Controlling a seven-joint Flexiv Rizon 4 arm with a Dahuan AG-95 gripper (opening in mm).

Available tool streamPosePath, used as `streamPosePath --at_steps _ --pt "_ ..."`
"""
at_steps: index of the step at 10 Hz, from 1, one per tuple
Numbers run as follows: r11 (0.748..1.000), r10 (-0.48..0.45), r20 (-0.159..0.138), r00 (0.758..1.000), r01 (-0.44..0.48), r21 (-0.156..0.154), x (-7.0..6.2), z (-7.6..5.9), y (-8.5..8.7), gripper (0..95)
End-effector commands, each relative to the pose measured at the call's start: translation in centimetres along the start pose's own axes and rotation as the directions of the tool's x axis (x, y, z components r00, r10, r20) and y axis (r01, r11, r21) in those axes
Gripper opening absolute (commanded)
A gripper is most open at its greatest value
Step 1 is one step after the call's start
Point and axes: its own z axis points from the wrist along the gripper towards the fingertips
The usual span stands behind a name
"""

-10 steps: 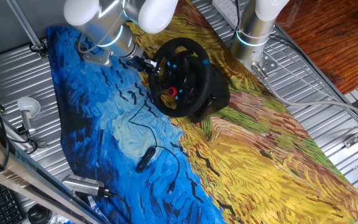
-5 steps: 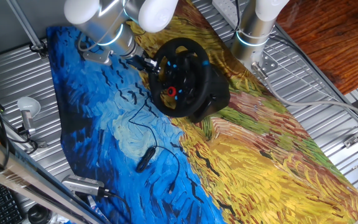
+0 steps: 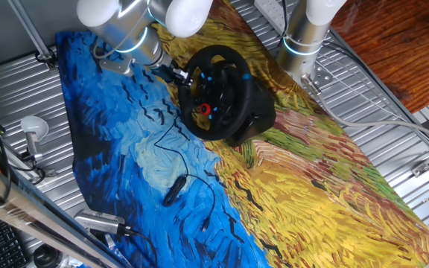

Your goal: Rotate the steering wheel 90 degrees clockwise

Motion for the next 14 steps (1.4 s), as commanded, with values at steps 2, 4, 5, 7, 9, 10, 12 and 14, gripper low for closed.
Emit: streamPosePath --at_steps 2,4,5,7,9,10,12,14 --pt "0.999 0.033 -0.005 0.999 -0.033 0.000 0.20 0.07 -0.01 0.0" --pt "0.999 0.047 -0.011 0.999 -0.047 0.003 0.30 0.07 -0.02 0.0" --pt "0.999 0.052 -0.014 0.999 -0.052 0.004 0.44 0.02 -0.08 0.0" --pt "0.998 0.065 -0.016 0.998 -0.065 0.002 0.55 0.00 -0.10 0.0" --pt "0.997 0.080 -0.019 0.997 -0.080 0.003 0.57 0.00 -0.10 0.0" --pt "0.997 0.082 -0.021 0.996 -0.082 0.006 0.57 0.00 -0.10 0.0" --pt "0.996 0.094 -0.030 0.995 -0.093 0.014 0.58 0.00 -0.10 0.0" --pt "0.995 0.103 -0.036 0.994 -0.103 0.018 0.62 -0.03 -0.11 0.0"
